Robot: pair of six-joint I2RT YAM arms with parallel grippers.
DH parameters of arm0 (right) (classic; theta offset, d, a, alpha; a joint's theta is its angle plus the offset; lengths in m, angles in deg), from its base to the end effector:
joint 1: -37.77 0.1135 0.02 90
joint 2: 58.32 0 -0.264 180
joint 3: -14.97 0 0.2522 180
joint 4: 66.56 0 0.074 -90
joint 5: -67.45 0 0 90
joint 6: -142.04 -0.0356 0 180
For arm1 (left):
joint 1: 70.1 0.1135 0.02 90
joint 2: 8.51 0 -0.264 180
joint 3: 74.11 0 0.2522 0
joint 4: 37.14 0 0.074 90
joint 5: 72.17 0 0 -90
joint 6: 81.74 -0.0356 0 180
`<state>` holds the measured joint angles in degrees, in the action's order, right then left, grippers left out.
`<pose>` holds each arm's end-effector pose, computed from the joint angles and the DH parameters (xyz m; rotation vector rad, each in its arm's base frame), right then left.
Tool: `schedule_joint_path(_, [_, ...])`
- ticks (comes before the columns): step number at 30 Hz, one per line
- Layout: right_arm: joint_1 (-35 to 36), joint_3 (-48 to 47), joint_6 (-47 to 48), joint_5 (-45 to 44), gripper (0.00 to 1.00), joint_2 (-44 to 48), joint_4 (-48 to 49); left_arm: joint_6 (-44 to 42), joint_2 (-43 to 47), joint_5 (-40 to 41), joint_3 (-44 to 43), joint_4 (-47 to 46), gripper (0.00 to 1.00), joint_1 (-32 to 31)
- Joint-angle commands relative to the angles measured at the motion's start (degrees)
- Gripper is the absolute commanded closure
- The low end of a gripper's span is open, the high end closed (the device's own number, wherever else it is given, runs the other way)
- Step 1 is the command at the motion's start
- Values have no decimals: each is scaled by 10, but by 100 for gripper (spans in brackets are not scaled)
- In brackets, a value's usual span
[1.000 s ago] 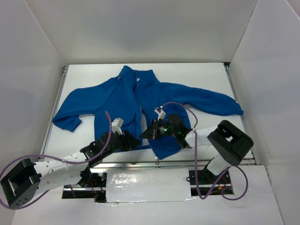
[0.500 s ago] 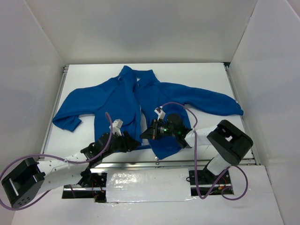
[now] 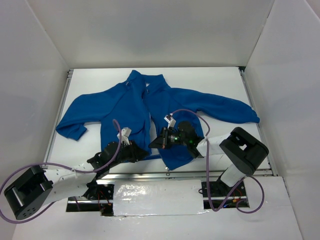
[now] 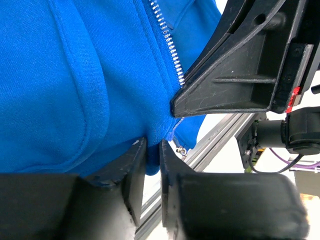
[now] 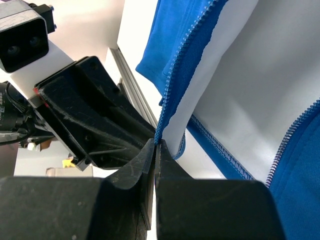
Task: Zip up the jacket
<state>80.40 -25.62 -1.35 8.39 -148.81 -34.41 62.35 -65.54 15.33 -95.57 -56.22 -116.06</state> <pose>0.1967 0.2060 0.1527 -0.2311 2.1843 1.5667 0.1286 -0.1352 0.1572 -0.1122 2.0514 -1.2045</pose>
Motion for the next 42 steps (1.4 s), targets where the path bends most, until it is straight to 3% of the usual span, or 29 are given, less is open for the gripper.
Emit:
schedule_joint_path(1, [5, -22, -3, 19, 100, -6, 34, -13, -1, -15, 1, -44, 76, 4])
schedule_joint_path(10, [6, -31, -1, 25, 99, -16, 27, -14, 0, -31, -2, -53, 100, 6])
schedule_joint_path(14, [3, -27, 6, 18, 66, -7, 10, -7, 6, -24, -6, -36, 100, 9])
schedule_joint_path(15, [1, -26, 15, 14, 54, 1, -5, -4, 9, -21, -8, -28, 100, 10])
schedule_joint_path(20, [-23, 1, 46, -11, 43, 57, -70, 15, 33, -8, -13, 5, 100, 15])
schedule_joint_path(22, [-24, 5, 78, -38, 39, 107, -154, 23, 46, 13, -18, 30, 100, 16])
schedule_joint_path(29, [-19, -32, 161, -217, 39, 228, -449, 22, 112, 59, -67, 198, 100, 18])
schedule_joint_path(32, [11, -76, 172, -303, 43, 232, -618, 17, 135, 79, -108, 271, 100, 19])
schedule_joint_path(35, [57, -121, 175, -387, 44, 219, -720, 11, 147, 91, -133, 320, 100, 20])
schedule_joint_path(42, [185, -197, 184, -466, 49, 169, -831, 8, 141, 87, -145, 353, 100, 22])
